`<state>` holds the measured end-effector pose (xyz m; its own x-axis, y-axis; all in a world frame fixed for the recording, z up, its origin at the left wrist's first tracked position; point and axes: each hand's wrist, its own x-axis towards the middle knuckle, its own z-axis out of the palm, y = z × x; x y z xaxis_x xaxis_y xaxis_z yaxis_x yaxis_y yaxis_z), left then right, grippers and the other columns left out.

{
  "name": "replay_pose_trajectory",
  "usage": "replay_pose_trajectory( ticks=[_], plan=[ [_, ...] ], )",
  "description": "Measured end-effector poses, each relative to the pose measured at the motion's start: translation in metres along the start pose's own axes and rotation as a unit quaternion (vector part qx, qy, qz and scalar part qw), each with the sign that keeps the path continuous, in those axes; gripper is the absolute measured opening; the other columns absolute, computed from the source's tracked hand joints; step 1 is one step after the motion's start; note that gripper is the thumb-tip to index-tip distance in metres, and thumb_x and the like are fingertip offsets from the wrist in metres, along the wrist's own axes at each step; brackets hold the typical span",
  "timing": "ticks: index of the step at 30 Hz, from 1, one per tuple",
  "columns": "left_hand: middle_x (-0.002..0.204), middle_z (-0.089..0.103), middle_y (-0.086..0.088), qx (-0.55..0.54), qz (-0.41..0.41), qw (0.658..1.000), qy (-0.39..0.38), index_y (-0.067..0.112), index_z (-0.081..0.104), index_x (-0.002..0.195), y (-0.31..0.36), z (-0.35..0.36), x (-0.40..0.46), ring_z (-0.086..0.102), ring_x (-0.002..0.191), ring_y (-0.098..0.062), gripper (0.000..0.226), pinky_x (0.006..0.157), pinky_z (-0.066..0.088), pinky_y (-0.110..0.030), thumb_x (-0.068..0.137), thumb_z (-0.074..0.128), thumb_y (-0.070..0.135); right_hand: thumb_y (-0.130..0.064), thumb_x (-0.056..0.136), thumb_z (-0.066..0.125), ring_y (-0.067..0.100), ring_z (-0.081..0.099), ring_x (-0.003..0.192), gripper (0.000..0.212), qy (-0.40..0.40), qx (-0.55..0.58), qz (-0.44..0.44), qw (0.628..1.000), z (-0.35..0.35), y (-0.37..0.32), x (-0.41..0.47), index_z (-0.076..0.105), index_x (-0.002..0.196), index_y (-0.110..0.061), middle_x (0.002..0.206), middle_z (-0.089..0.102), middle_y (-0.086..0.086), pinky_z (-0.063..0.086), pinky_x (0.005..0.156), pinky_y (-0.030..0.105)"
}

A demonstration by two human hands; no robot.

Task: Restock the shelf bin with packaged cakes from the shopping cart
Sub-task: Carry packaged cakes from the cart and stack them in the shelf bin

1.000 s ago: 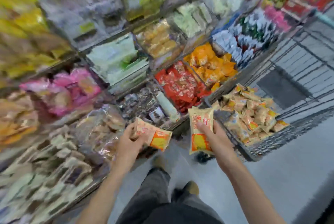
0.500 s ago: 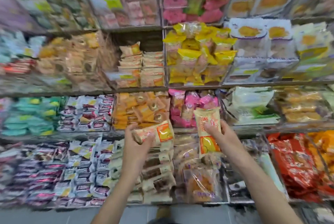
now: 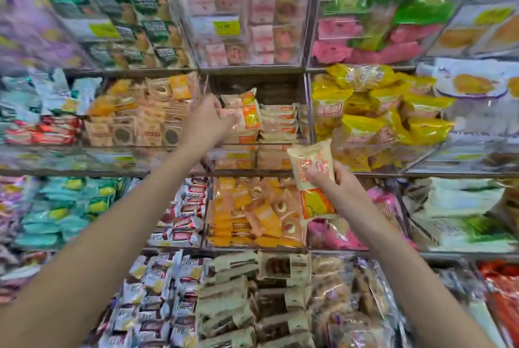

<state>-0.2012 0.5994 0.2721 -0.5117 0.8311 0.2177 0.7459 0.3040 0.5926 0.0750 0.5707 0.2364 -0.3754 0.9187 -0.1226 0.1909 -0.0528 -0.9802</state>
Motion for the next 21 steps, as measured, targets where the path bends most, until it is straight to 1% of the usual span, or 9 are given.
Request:
replay_pose_trajectory(
  ticks=[3, 6, 8, 10, 13, 15, 18, 19, 21],
  plan=[
    [0.105, 0.062, -0.014, 0.039, -0.041, 0.998, -0.024, 0.009, 0.054, 0.106, -0.006, 0.028, 0.046, 0.058, 0.102, -0.032, 0.037, 0.076, 0.041, -0.033, 0.084, 0.064, 0.038, -0.047, 0.083, 0.064, -0.001, 0.061, 0.092, 0.041, 0.0, -0.054, -0.026, 0.998, 0.003, -0.014, 0.027, 0.052, 0.118, -0.031, 0.105, 0.063, -0.015, 0.045, 0.068, 0.018],
    [0.12, 0.06, -0.017, -0.048, -0.082, 0.995, -0.031, 0.0, 0.055, 0.117, -0.011, 0.056, 0.079, 0.056, 0.112, -0.032, 0.04, 0.087, 0.043, -0.034, 0.089, 0.06, 0.029, -0.047, 0.082, 0.065, 0.001, 0.06, 0.094, 0.042, 0.001, -0.08, -0.044, 0.996, 0.003, -0.027, 0.059, 0.049, 0.118, -0.032, 0.106, 0.062, -0.014, 0.05, 0.075, 0.021],
    [0.124, 0.056, -0.022, -0.051, -0.069, 0.996, -0.029, -0.003, 0.052, 0.12, -0.012, 0.07, 0.096, 0.054, 0.114, -0.034, 0.041, 0.091, 0.045, -0.036, 0.091, 0.057, 0.025, -0.049, 0.081, 0.065, -0.002, 0.06, 0.092, 0.041, 0.0, -0.095, -0.053, 0.994, 0.003, -0.033, 0.078, 0.048, 0.116, -0.034, 0.104, 0.061, -0.018, 0.048, 0.068, 0.014],
    [0.127, 0.05, -0.025, -0.01, -0.039, 0.999, -0.029, -0.005, 0.046, 0.123, -0.012, 0.081, 0.107, 0.051, 0.115, -0.038, 0.043, 0.093, 0.044, -0.039, 0.092, 0.054, 0.023, -0.049, 0.081, 0.064, -0.005, 0.058, 0.089, 0.04, -0.001, -0.109, -0.053, 0.993, 0.002, -0.037, 0.094, 0.047, 0.115, -0.035, 0.1, 0.058, -0.022, 0.044, 0.06, 0.008],
    [0.13, 0.043, -0.023, 0.108, 0.004, 0.994, -0.033, 0.0, 0.041, 0.126, -0.016, 0.091, 0.123, 0.047, 0.118, -0.039, 0.039, 0.093, 0.042, -0.044, 0.095, 0.047, 0.022, -0.05, 0.082, 0.062, -0.005, 0.058, 0.088, 0.039, -0.004, -0.103, -0.03, 0.994, 0.0, -0.039, 0.113, 0.048, 0.114, -0.035, 0.096, 0.057, -0.025, 0.044, 0.065, 0.012],
    [0.132, 0.043, -0.02, 0.198, 0.028, 0.979, -0.045, 0.002, 0.041, 0.127, -0.019, 0.094, 0.132, 0.042, 0.124, -0.037, 0.036, 0.095, 0.04, -0.045, 0.096, 0.043, 0.018, -0.052, 0.082, 0.061, -0.004, 0.06, 0.085, 0.04, -0.014, -0.09, -0.01, 0.996, -0.003, -0.039, 0.121, 0.048, 0.116, -0.035, 0.096, 0.059, -0.022, 0.044, 0.059, 0.01],
    [0.135, 0.039, -0.016, 0.311, 0.104, 0.94, -0.09, 0.007, 0.039, 0.131, -0.019, 0.099, 0.143, 0.033, 0.127, -0.033, 0.043, 0.104, 0.033, -0.044, 0.09, 0.048, 0.016, -0.053, 0.081, 0.059, -0.001, 0.061, 0.086, 0.041, -0.026, -0.088, -0.003, 0.996, -0.006, -0.038, 0.123, 0.044, 0.116, -0.04, 0.099, 0.058, -0.022, 0.045, 0.058, 0.011],
    [0.138, 0.034, -0.015, 0.328, 0.117, 0.93, -0.117, 0.009, 0.037, 0.134, -0.019, 0.099, 0.147, 0.03, 0.128, -0.033, 0.049, 0.106, 0.031, -0.045, 0.088, 0.051, 0.02, -0.053, 0.081, 0.059, -0.002, 0.061, 0.085, 0.039, -0.026, -0.081, -0.001, 0.996, -0.006, -0.037, 0.122, 0.043, 0.115, -0.041, 0.098, 0.058, -0.023, 0.045, 0.055, 0.009],
    [0.144, 0.023, -0.014, 0.313, 0.099, 0.927, -0.181, 0.013, 0.031, 0.14, -0.019, 0.099, 0.152, 0.022, 0.133, -0.032, 0.06, 0.109, 0.029, -0.047, 0.086, 0.055, 0.029, -0.051, 0.083, 0.059, -0.002, 0.063, 0.082, 0.036, -0.025, -0.067, 0.005, 0.997, -0.007, -0.036, 0.122, 0.043, 0.114, -0.042, 0.097, 0.059, -0.022, 0.045, 0.05, 0.006]
  ],
)
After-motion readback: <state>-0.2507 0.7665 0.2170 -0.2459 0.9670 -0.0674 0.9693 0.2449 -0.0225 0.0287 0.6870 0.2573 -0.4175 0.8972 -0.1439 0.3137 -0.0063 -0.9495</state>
